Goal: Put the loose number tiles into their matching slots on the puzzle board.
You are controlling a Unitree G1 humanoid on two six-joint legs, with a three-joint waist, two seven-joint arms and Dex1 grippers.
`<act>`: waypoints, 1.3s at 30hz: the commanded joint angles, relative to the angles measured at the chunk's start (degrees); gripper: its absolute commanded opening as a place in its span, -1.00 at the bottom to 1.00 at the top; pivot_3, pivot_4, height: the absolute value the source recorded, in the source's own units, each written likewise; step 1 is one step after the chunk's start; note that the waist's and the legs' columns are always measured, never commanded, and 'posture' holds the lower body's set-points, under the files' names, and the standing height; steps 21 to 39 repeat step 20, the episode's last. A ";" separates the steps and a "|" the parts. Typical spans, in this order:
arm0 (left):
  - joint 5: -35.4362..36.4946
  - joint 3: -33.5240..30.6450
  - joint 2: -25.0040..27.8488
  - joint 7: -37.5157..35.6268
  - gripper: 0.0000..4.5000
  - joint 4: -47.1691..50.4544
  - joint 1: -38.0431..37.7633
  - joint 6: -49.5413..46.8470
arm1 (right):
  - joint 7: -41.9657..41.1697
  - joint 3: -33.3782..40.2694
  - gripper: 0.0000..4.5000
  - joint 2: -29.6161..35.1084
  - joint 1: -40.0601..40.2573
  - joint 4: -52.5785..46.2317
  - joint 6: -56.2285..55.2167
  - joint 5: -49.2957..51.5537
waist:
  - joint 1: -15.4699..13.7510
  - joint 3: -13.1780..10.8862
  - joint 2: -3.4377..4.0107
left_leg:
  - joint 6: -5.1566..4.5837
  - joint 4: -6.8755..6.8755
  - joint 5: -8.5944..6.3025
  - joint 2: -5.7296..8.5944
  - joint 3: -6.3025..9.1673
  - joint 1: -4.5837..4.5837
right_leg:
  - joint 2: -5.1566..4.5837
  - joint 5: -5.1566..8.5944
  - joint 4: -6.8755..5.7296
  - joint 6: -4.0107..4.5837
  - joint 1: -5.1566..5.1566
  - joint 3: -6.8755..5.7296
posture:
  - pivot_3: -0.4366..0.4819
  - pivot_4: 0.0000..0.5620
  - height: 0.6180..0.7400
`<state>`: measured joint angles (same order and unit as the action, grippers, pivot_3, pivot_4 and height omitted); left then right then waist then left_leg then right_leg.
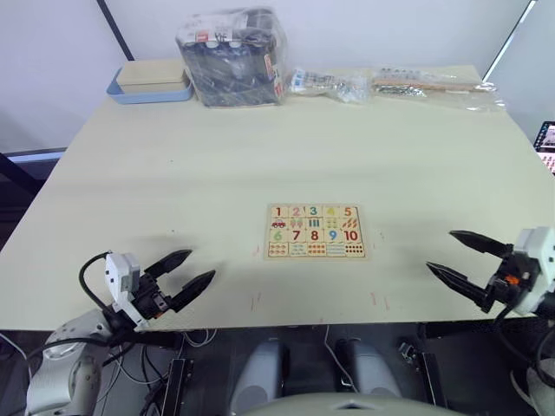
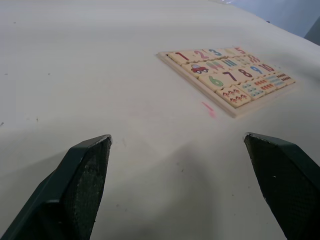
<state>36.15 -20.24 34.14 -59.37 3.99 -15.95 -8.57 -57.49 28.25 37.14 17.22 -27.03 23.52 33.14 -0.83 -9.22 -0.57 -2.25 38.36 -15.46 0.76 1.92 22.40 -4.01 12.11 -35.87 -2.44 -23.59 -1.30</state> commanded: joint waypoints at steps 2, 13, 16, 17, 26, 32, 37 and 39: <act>-0.05 -1.15 0.53 0.89 1.00 2.81 -0.07 -0.21 | 0.42 2.28 0.97 1.16 0.47 -1.32 -1.37 1.69 | -0.01 0.00 0.00 | 0.00 0.00 0.00 0.00 0.00 0.01 | -0.01 -0.02 0.00 0.03 0.00 0.00 | -0.05 -0.47 1.00; -0.03 -0.82 0.35 1.95 1.00 4.91 -0.59 -1.39 | 2.06 0.94 0.97 1.73 0.81 -2.33 -0.85 2.75 | -0.03 0.01 -0.03 | 0.00 0.00 0.00 0.00 0.00 0.01 | -0.02 -0.04 0.00 0.06 0.00 0.02 | -0.05 -0.47 1.00; -0.05 -0.86 0.44 2.02 1.00 4.97 -0.48 -1.46 | 2.20 0.82 0.97 1.92 0.75 -2.25 -0.69 2.87 | -0.03 0.01 -0.03 | 0.00 0.00 0.00 0.00 0.00 0.01 | -0.02 -0.03 0.00 0.06 0.00 0.02 | -0.05 -0.47 1.00; -0.03 -0.92 0.46 1.99 1.00 5.00 -0.51 -1.46 | 2.27 0.80 0.97 1.97 0.78 -2.30 -0.61 2.96 | -0.03 0.02 -0.03 | 0.00 0.00 0.00 0.00 0.00 0.01 | -0.02 -0.03 0.00 0.06 0.00 0.01 | -0.05 -0.47 1.00; -0.26 -0.96 0.54 2.06 1.00 5.02 -0.46 -1.40 | 2.45 0.74 0.97 2.09 0.91 -2.46 -0.45 3.19 | -0.03 0.02 -0.03 | 0.00 0.00 0.00 0.00 0.00 0.01 | -0.01 -0.04 0.00 0.06 0.00 0.01 | -0.05 -0.47 1.00; -0.26 -0.96 0.54 2.06 1.00 5.02 -0.46 -1.40 | 2.45 0.74 0.97 2.09 0.91 -2.46 -0.45 3.19 | -0.03 0.02 -0.03 | 0.00 0.00 0.00 0.00 0.00 0.01 | -0.01 -0.04 0.00 0.06 0.00 0.01 | -0.05 -0.47 1.00; -0.26 -0.96 0.54 2.06 1.00 5.02 -0.46 -1.40 | 2.45 0.74 0.97 2.09 0.91 -2.46 -0.45 3.19 | -0.03 0.02 -0.03 | 0.00 0.00 0.00 0.00 0.00 0.01 | -0.01 -0.04 0.00 0.06 0.00 0.01 | -0.05 -0.47 1.00; -0.26 -0.96 0.54 2.06 1.00 5.02 -0.46 -1.40 | 2.45 0.74 0.97 2.09 0.91 -2.46 -0.45 3.19 | -0.03 0.02 -0.03 | 0.00 0.00 0.00 0.00 0.00 0.01 | -0.01 -0.04 0.00 0.06 0.00 0.01 | -0.05 -0.47 1.00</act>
